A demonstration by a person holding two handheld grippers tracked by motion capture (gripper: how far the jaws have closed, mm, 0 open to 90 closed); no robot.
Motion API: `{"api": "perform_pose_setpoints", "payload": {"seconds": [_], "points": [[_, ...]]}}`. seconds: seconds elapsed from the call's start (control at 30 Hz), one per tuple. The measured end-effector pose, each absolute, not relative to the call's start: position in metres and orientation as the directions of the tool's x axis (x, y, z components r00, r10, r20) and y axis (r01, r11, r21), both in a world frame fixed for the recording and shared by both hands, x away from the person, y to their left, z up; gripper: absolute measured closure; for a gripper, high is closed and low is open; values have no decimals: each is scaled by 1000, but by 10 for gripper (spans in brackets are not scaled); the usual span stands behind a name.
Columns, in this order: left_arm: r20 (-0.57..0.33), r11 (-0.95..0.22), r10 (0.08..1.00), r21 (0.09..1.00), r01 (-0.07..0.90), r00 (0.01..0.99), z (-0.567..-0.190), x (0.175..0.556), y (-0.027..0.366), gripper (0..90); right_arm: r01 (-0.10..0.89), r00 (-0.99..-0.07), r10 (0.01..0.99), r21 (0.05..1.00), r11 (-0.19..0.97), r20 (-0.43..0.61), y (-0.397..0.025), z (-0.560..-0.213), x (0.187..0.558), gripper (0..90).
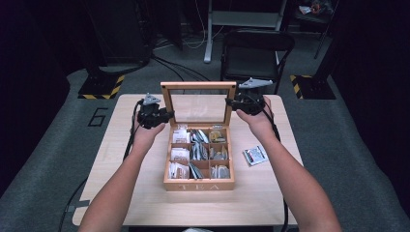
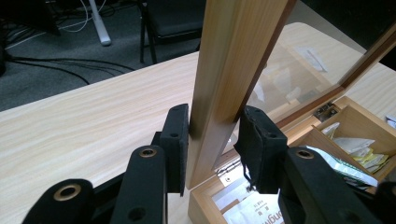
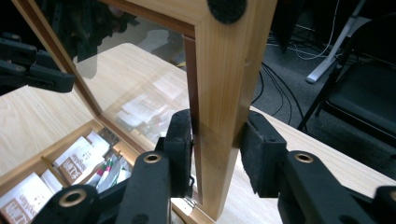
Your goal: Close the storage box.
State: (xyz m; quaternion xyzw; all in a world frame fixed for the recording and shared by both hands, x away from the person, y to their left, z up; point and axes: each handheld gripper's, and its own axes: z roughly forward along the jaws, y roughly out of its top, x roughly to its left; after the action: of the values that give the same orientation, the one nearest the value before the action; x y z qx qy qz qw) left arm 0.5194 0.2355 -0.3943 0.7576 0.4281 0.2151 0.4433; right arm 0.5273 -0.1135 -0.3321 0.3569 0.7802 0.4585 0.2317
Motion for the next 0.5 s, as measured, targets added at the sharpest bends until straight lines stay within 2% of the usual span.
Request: {"api": "perform_pose_setpoints", "payload": {"seconds": [0.5], "points": [[-35,-254,813,877,408,582,-369,487,243,563,304,-656,752,890,340,-63,-116,-339,499,635]]}}
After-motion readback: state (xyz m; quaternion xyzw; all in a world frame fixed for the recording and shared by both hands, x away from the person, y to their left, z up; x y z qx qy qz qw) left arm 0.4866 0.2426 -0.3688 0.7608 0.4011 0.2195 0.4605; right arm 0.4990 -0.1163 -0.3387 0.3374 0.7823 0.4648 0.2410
